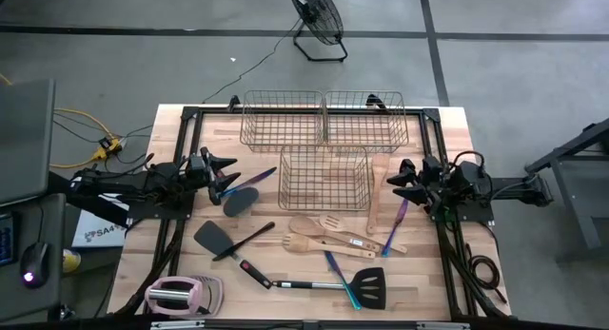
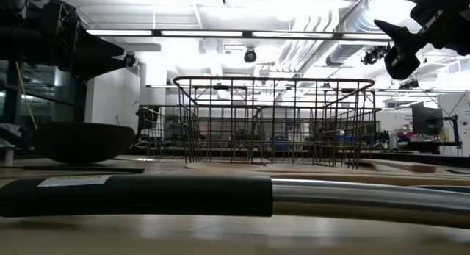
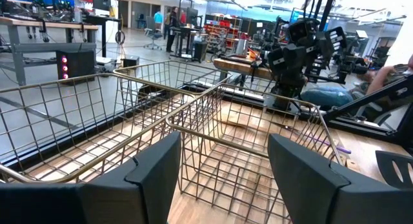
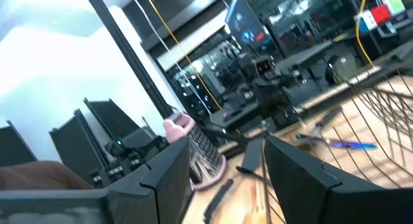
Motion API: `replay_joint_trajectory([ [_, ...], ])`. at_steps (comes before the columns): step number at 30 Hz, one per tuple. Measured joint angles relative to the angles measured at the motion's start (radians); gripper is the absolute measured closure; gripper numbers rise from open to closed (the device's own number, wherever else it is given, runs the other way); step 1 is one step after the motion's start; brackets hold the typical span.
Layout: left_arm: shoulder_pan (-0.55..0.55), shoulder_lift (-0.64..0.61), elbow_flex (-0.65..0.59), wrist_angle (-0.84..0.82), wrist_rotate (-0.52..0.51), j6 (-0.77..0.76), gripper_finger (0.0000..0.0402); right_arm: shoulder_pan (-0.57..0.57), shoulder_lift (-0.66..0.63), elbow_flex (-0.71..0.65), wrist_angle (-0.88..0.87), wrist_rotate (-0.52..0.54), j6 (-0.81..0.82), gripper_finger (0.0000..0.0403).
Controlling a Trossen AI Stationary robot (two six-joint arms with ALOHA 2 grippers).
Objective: Pick & Place Kitchen Items
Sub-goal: Put the blue table knife into the top right wire basket
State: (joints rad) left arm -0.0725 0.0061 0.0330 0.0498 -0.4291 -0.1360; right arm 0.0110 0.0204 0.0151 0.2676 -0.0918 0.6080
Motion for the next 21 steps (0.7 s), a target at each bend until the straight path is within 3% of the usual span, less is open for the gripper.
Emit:
replay_joint_trajectory([
  [12,0.0,0.0,0.0,0.0,0.0,0.0,0.0171,0.0,0.005,0.017,-0.072,0.17,0.279,0.0208],
  [21,0.0,0.0,0.0,0.0,0.0,0.0,0.0171,0.0,0.152,0.254,-0.387,0.369,0.361,0.0208],
])
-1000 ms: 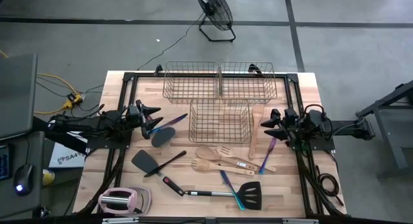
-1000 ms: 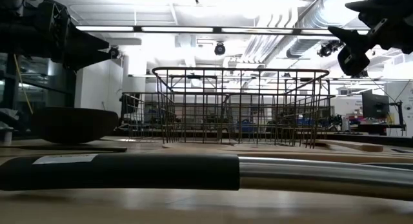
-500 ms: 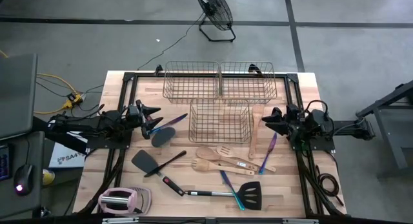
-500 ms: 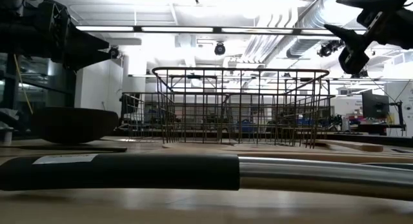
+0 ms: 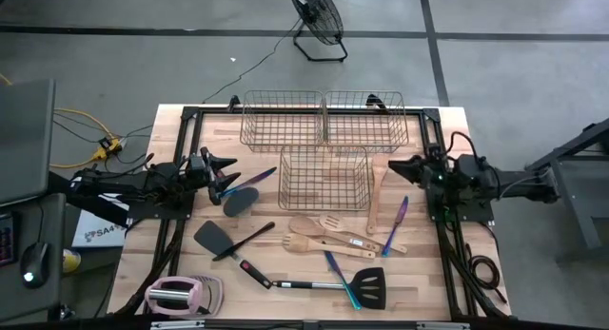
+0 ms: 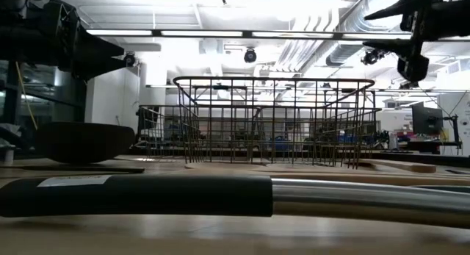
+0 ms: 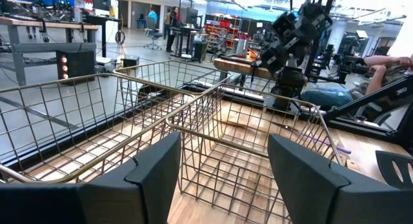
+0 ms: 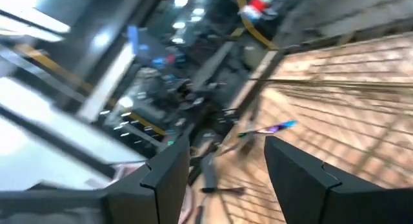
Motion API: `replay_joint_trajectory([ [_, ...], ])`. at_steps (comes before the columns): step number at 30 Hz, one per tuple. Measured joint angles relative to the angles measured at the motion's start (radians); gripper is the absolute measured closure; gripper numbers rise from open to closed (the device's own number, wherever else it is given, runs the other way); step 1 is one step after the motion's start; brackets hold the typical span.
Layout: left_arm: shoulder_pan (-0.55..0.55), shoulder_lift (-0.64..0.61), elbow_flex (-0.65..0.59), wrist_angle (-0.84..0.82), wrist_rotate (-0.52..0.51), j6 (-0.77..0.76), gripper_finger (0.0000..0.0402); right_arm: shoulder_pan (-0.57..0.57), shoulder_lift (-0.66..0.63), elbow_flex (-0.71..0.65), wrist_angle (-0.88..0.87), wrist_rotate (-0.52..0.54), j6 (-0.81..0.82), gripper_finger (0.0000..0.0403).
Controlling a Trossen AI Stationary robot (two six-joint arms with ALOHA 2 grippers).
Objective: Pick & Place Kitchen Items
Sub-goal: Put the blue table knife into the top right wire basket
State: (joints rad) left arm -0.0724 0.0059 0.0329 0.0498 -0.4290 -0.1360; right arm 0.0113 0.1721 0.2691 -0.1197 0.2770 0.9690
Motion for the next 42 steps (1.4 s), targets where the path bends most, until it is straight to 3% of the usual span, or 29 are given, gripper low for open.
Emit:
replay_joint_trajectory([
  [7,0.0,0.0,0.0,0.0,0.0,0.0,0.0171,0.0,0.211,0.217,-0.183,0.027,0.118,0.0208],
  [17,0.0,0.0,0.0,0.0,0.0,0.0,0.0171,0.027,0.457,0.391,-0.356,-0.17,0.333,0.0208],
  [34,0.0,0.0,0.0,0.0,0.0,0.0,0.0171,0.234,0.545,0.415,-0.613,-0.479,0.95,0.0208],
  [42,0.0,0.0,0.0,0.0,0.0,0.0,0.0171,0.342,0.61,0.415,-0.642,-0.513,1.128,0.0208],
])
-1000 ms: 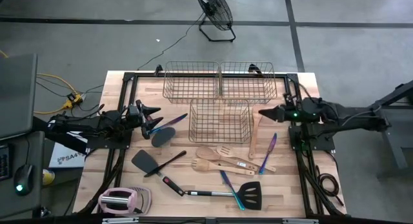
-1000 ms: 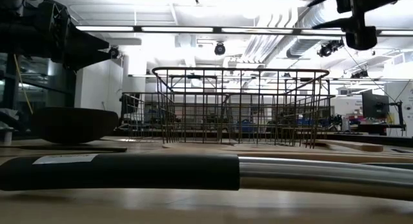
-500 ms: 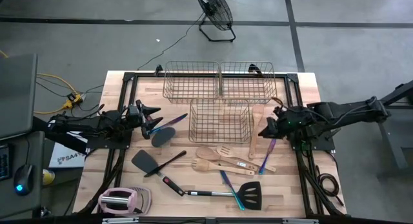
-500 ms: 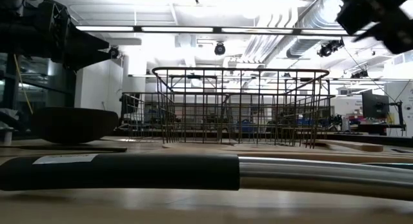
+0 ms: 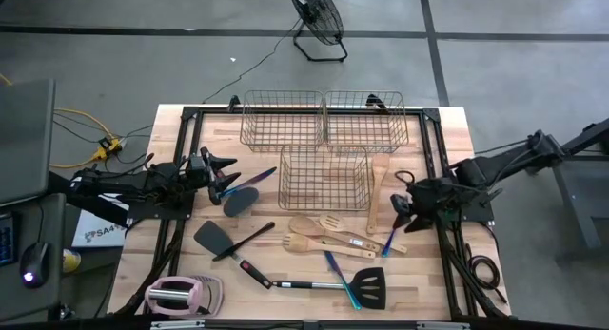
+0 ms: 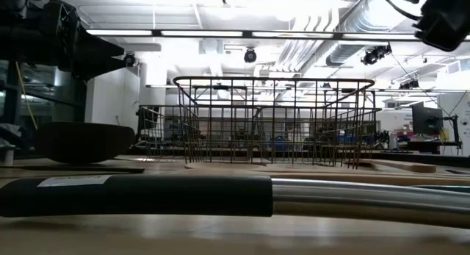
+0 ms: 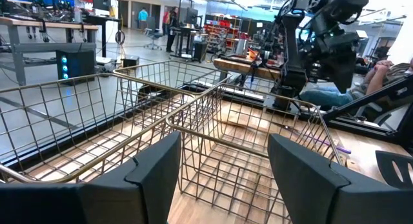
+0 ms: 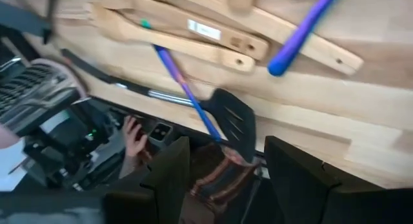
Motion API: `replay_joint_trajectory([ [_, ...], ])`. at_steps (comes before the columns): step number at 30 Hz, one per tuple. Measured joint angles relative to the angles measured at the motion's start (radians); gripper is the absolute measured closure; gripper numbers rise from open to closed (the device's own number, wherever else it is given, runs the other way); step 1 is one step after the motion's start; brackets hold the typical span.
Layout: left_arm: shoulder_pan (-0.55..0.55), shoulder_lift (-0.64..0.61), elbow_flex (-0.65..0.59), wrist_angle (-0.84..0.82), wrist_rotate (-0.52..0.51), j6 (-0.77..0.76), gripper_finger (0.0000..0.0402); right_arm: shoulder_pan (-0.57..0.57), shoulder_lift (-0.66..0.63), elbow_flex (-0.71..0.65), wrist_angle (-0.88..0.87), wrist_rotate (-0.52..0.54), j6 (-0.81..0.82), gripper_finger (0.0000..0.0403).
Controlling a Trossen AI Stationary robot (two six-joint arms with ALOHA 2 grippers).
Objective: Pick & Place Kitchen Items
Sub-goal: Put the blue table knife into the top right wire basket
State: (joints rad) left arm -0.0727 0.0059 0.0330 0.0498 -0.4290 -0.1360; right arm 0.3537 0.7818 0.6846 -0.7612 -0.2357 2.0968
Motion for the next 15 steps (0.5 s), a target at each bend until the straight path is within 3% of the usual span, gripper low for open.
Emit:
replay_joint_trajectory([
  [9,0.0,0.0,0.0,0.0,0.0,0.0,0.0171,0.156,0.126,0.0,-0.08,0.036,0.216,0.0208],
  [15,0.0,0.0,0.0,0.0,0.0,0.0,0.0171,0.215,0.265,0.0,-0.098,0.191,0.283,0.0208],
])
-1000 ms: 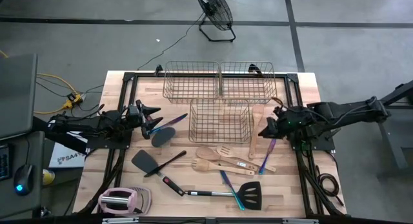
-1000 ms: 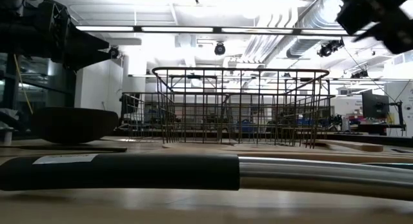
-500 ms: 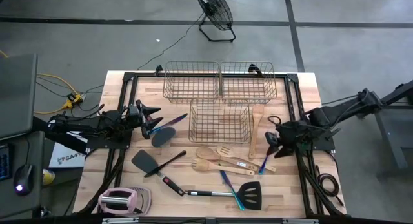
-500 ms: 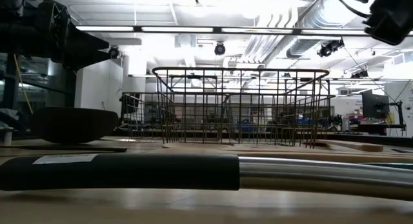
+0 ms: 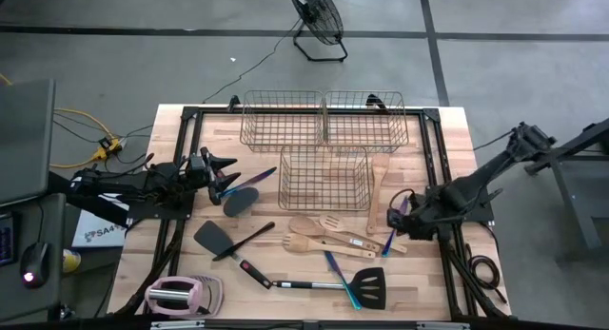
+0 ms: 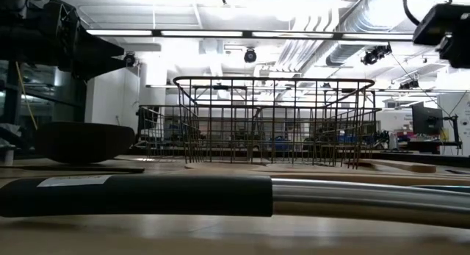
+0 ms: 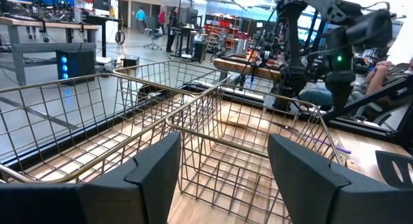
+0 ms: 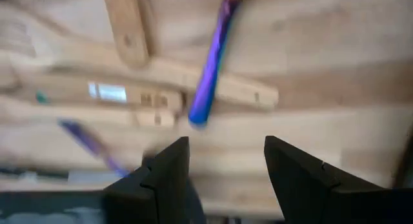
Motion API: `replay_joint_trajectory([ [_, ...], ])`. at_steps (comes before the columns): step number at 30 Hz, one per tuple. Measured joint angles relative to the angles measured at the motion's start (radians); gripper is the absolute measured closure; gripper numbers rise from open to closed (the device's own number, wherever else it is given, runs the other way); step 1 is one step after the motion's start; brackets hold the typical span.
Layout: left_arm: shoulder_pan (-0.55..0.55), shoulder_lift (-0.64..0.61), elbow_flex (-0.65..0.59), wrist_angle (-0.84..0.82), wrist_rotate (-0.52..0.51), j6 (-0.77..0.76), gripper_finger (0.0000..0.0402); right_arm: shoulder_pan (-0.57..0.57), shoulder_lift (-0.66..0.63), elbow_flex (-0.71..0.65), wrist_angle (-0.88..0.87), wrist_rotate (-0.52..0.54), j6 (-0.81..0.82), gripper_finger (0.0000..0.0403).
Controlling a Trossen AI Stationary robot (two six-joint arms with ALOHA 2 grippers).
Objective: Pick & Place Kitchen Items
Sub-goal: Put the blue table knife into the top right wire basket
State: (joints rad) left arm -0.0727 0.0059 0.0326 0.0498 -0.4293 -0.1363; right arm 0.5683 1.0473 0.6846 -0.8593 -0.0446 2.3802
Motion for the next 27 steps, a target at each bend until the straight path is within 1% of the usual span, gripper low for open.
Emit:
replay_joint_trajectory([
  [4,0.0,0.0,0.0,0.0,0.0,0.0,0.0171,0.001,0.105,0.0,0.0,0.048,0.001,0.0208],
  [10,0.0,0.0,0.0,0.0,0.0,0.0,0.0171,0.001,0.227,0.0,0.0,0.058,0.011,0.0208],
  [16,0.0,0.0,0.0,0.0,0.0,0.0,0.0171,0.0,0.307,0.0,0.019,0.112,0.033,0.0208],
  [27,0.0,0.0,0.0,0.0,0.0,0.0,0.0171,-0.001,0.386,0.0,0.059,0.211,0.022,0.0208],
])
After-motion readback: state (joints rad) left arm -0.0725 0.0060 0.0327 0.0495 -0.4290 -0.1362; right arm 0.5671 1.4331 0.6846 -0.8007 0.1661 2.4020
